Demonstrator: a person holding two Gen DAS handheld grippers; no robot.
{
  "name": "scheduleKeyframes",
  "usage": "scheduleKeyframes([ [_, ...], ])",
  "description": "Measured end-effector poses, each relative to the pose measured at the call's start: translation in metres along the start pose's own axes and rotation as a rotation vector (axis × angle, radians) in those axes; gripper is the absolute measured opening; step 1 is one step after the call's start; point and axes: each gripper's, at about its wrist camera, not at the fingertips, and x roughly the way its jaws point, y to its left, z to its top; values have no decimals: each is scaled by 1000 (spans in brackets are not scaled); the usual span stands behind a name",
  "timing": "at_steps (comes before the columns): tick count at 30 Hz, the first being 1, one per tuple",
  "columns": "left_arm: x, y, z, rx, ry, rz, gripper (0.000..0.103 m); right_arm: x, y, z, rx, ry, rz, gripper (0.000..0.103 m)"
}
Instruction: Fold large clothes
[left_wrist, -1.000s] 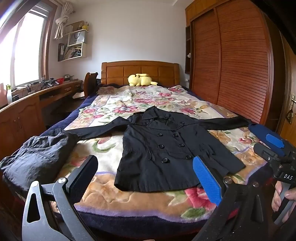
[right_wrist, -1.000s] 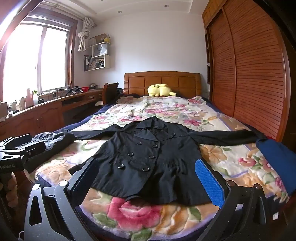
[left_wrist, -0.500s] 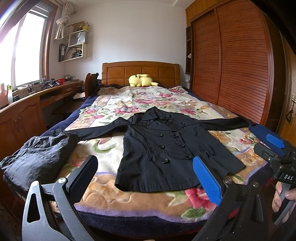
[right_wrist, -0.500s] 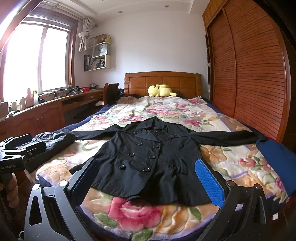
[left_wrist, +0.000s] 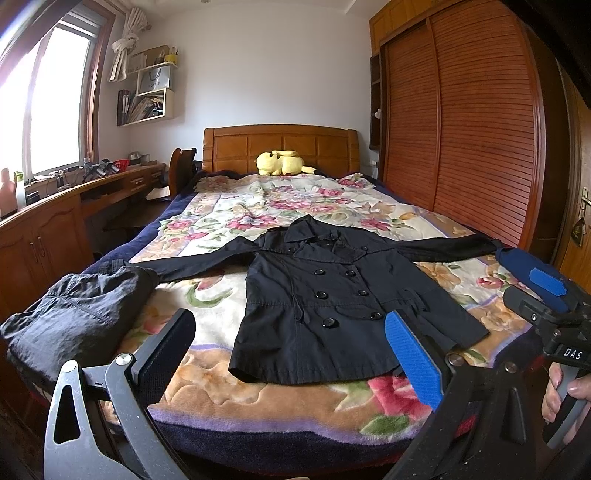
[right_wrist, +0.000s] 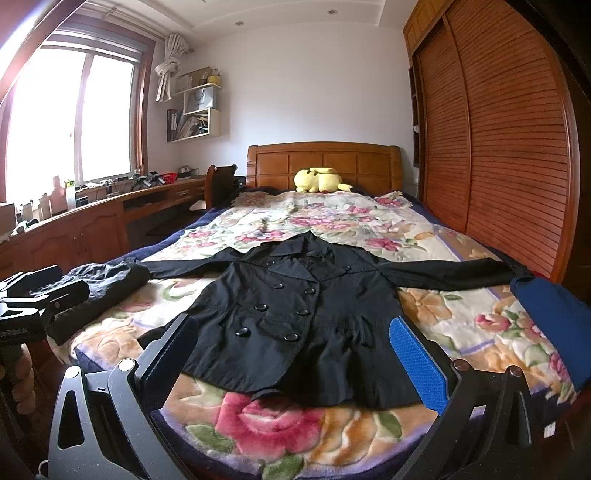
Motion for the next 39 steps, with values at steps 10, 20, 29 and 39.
scheduleKeyframes([
  [10,-6,0,12,3,-5,3,103,-1,0,0,2,-6,1,103],
  [20,-8,1,13,4,-4,5,103,1,0,0,2,8,6,103],
  [29,-9,1,12,2,-2,7,103,0,-1,0,11,7,10,103],
  [39,-7,0,10,2,-1,7,103,0,-1,1,12,12,13,103],
])
